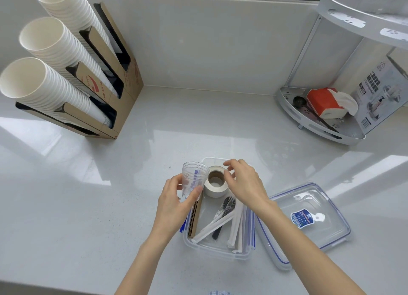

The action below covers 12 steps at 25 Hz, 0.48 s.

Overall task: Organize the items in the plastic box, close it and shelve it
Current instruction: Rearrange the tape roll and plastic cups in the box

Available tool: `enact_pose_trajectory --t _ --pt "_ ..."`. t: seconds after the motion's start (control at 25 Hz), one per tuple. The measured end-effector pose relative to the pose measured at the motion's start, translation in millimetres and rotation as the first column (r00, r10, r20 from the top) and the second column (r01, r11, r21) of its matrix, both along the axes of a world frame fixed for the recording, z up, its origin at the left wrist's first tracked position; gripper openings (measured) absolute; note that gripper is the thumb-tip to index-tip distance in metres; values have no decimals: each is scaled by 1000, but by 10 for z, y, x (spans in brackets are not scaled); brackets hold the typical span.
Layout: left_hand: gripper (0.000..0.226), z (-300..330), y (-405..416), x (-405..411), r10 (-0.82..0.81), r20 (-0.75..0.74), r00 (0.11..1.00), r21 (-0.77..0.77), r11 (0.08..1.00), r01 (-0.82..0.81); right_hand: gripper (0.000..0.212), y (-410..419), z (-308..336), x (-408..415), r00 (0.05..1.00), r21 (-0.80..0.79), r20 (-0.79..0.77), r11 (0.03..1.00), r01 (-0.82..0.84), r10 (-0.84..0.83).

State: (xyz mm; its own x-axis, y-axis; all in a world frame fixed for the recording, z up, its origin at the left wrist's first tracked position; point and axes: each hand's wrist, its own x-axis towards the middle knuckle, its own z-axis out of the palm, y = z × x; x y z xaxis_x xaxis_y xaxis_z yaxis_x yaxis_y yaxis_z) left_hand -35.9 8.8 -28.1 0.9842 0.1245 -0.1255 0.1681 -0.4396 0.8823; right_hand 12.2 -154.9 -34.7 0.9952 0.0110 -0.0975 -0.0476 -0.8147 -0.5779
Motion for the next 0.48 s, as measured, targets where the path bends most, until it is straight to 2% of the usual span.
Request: enact_pose_trajectory --t 0.12,0.2,0.48 --pt "27 5 -43 -11 -18 24 1000 22 1000 17 23 2 165 -119 989 286 127 951 -115 81" --pt "31 -11 -99 -23 -52 59 997 70 996 48 22 14 221 -197 972 374 190 905 -202 139" --pt "37 -54 -218 -40 -122 57 991 114 987 115 14 -74 171 -323 962 390 198 885 -255 190"
